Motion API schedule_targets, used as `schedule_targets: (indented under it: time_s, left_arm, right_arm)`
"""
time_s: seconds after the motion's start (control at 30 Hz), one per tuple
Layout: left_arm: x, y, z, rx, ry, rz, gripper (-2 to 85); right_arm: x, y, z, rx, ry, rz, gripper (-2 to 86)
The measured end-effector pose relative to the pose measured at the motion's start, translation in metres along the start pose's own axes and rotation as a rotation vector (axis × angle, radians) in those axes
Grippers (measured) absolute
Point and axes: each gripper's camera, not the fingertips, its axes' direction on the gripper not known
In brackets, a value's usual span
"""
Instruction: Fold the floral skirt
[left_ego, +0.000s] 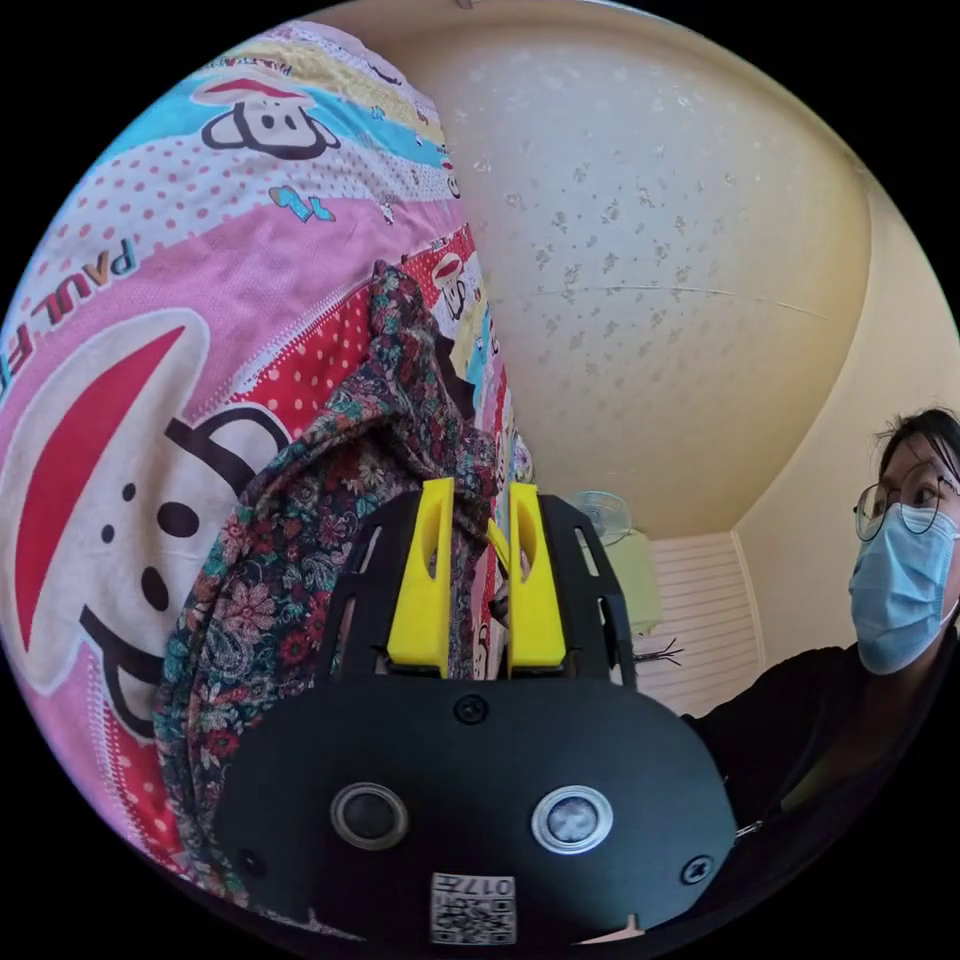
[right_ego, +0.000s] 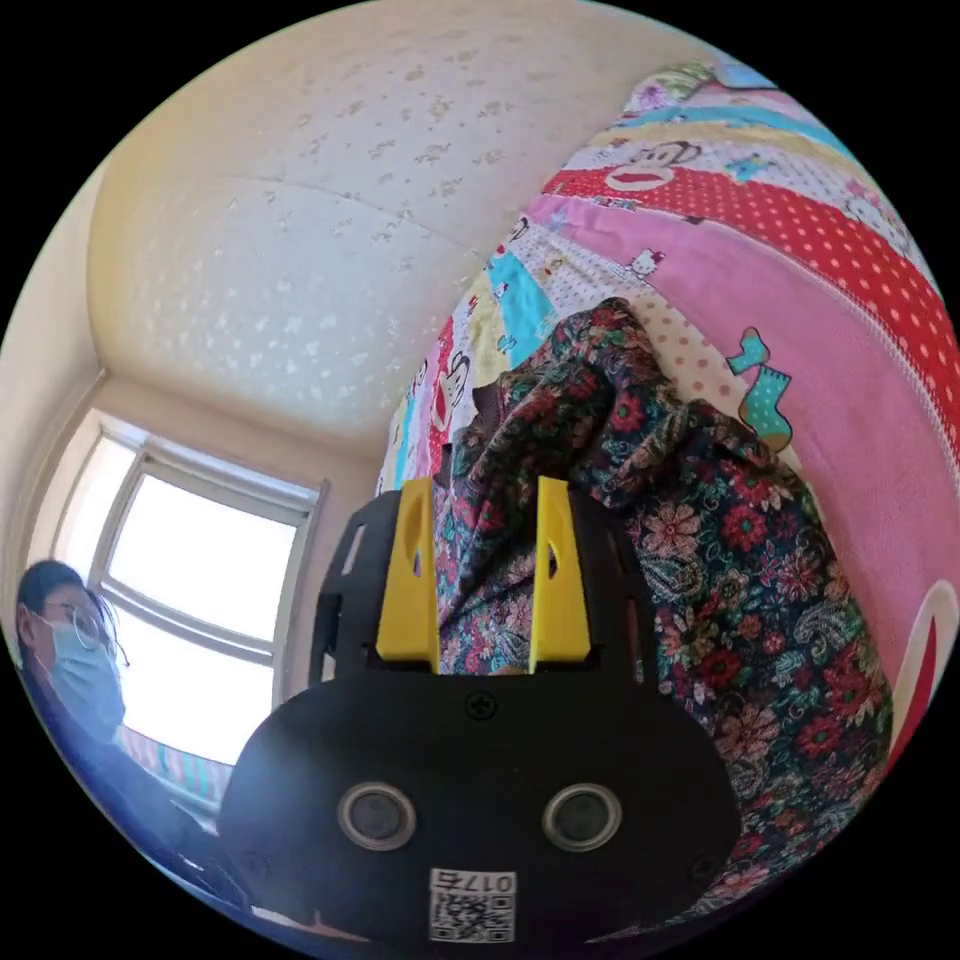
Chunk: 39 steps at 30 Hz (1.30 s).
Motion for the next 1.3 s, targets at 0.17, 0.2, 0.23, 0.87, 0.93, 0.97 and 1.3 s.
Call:
schedule_targets:
  time_s: [0.17,0.2,0.23,0.87,0.93,0.97,1.3]
  left_arm:
    - [-0.002,-0.015,0.034,0.004,-0.042,-0.004,10.2]
    - [-0.002,-0.017,0.035,0.011,-0.047,0.003,10.2]
    - [0.0,-0.022,0.037,0.016,-0.06,0.021,10.2]
    - [-0.068,-0.038,0.061,0.134,-0.064,0.163,-0.9]
    - [-0.069,-0.035,0.06,0.141,-0.049,0.181,-1.0]
    - [-0.073,-0.035,0.059,0.14,-0.02,0.172,-1.0]
    - [-0.077,-0.03,0.058,0.126,0.047,0.183,-0.8]
  right_arm:
    - [0.033,-0.034,-0.005,0.037,-0.002,0.153,15.5]
    - [0.034,-0.044,0.003,0.001,0.044,0.156,15.8]
    - [0.031,-0.05,0.012,-0.004,0.056,0.134,16.1]
    - [-0.008,-0.076,0.054,-0.085,0.311,0.221,12.0]
    - [-0.021,-0.071,0.061,-0.061,0.383,0.164,7.0]
    - [-0.028,-0.07,0.062,-0.064,0.403,0.134,5.5]
    - [-0.058,-0.028,0.003,0.089,0.349,-0.165,3.8]
